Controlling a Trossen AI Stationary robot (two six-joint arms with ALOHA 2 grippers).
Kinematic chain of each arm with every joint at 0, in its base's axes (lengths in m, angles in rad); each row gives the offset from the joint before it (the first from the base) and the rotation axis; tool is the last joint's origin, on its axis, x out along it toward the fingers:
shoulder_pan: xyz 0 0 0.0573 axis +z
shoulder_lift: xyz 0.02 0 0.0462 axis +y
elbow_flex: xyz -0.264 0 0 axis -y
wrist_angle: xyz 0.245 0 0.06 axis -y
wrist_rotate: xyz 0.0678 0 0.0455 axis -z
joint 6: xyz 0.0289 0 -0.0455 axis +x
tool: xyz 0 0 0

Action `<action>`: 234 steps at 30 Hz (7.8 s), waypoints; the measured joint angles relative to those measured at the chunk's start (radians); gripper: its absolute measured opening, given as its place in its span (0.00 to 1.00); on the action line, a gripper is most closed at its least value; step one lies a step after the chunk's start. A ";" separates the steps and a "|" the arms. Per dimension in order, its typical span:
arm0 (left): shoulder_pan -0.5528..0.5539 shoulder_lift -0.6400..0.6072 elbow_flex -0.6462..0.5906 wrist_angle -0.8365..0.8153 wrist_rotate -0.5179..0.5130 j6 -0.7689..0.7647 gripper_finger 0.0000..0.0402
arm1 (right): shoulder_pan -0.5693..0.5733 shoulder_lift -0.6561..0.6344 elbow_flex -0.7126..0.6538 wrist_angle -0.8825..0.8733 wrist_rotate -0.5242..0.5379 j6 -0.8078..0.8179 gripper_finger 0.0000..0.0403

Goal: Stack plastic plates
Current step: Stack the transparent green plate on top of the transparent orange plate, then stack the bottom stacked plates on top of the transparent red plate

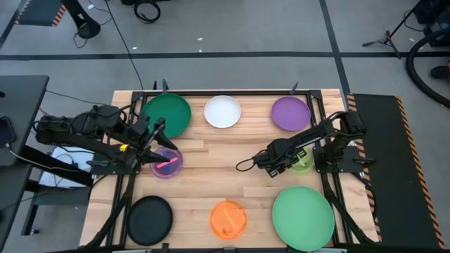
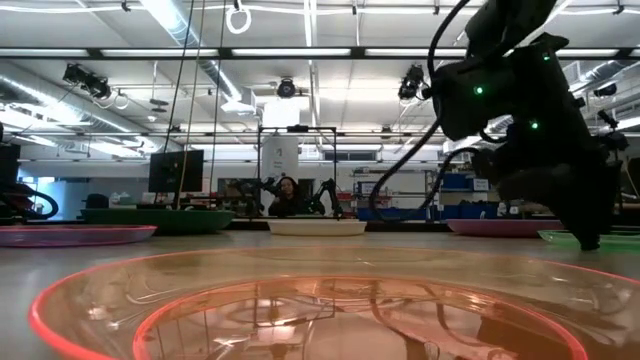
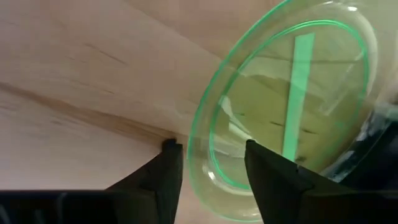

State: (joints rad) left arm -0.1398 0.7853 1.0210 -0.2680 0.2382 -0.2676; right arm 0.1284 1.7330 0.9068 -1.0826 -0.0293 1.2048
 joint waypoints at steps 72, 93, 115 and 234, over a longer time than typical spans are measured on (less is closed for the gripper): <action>-0.171 0.274 0.000 -0.299 -0.197 -0.455 0.54 | 0.562 0.410 0.791 0.213 0.341 -1.890 0.02; -0.290 0.362 0.000 0.083 -0.561 -0.349 0.54 | 0.590 0.410 0.791 0.265 0.350 -1.668 0.26; -0.374 0.876 0.001 -0.016 -0.467 -0.943 0.54 | 0.719 0.244 0.795 0.129 0.657 -0.839 0.47; -0.416 0.500 0.119 -1.239 -0.792 -1.239 0.02 | 0.701 0.185 0.796 0.088 0.769 -0.856 0.47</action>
State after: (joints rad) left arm -0.5558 1.2854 1.1397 -1.5070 -0.5540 -1.5070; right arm 0.8295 1.9179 1.7023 -0.9947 0.7392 0.3484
